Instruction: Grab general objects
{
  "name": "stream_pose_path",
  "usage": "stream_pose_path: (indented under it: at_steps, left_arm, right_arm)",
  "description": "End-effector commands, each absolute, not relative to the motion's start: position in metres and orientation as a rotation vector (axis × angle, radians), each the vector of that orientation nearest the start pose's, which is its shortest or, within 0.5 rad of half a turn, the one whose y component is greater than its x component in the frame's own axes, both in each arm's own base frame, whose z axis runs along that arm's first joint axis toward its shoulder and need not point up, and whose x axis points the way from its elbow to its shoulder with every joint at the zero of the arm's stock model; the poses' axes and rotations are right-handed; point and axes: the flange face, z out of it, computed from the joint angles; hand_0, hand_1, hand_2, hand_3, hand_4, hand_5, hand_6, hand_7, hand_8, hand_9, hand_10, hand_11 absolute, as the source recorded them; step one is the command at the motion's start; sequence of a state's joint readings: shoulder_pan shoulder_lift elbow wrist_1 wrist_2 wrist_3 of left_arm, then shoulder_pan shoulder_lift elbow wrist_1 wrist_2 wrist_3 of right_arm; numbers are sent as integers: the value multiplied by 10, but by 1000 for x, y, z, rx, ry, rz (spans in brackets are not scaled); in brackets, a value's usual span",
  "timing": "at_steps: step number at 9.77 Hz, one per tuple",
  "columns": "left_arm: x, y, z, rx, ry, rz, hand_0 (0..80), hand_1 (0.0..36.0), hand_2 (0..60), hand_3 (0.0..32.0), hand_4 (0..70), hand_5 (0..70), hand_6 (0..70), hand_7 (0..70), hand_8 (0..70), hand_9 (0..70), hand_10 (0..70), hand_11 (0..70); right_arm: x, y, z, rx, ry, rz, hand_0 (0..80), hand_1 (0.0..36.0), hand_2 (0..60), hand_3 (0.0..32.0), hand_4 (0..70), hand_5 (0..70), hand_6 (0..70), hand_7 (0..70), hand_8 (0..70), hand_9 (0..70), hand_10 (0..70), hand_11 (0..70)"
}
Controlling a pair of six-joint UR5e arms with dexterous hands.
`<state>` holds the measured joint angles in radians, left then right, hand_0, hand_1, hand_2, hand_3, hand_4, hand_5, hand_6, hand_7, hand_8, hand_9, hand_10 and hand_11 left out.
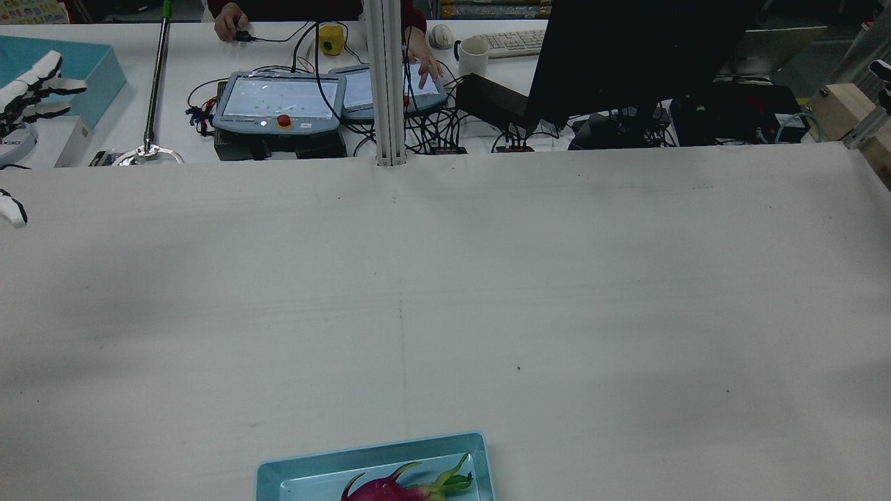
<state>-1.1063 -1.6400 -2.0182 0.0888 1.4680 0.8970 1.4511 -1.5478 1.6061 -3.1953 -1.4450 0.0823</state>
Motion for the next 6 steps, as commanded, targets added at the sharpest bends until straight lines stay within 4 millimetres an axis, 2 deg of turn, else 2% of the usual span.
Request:
stream_pose_path:
  at_steps: [1, 2, 3, 4, 6]
  left_arm:
    - [5, -536, 534, 624, 2083, -1388, 548, 178, 0, 4, 0, 11, 34, 223, 0, 30, 80, 139]
    - [-29, -529, 569, 665, 2064, -1455, 536, 166, 0, 0, 1, 31, 44, 222, 0, 30, 79, 137]
    - [-79, -510, 604, 751, 2040, -1531, 535, 166, 0, 0, 16, 38, 55, 231, 1, 32, 81, 139]
    - [-107, -496, 617, 807, 2023, -1574, 535, 167, 0, 0, 49, 55, 74, 246, 4, 35, 89, 151]
    - [-109, -497, 619, 804, 1998, -1597, 539, 173, 0, 0, 71, 68, 81, 255, 6, 37, 81, 139]
  right_arm:
    - [85, -514, 664, 84, 2181, -2171, 0, 0, 0, 0, 0, 0, 0, 0, 0, 0, 0, 0]
    - [85, -514, 664, 84, 2181, -2171, 0, 0, 0, 0, 0, 0, 0, 0, 0, 0, 0, 0]
    - [85, -514, 664, 84, 2181, -2171, 0, 0, 0, 0, 0, 0, 0, 0, 0, 0, 0, 0]
    - [85, -514, 664, 83, 2182, -2171, 0, 0, 0, 0, 0, 0, 0, 0, 0, 0, 0, 0]
    - [85, -514, 665, 84, 2180, -2172, 0, 0, 0, 0, 0, 0, 0, 0, 0, 0, 0, 0]
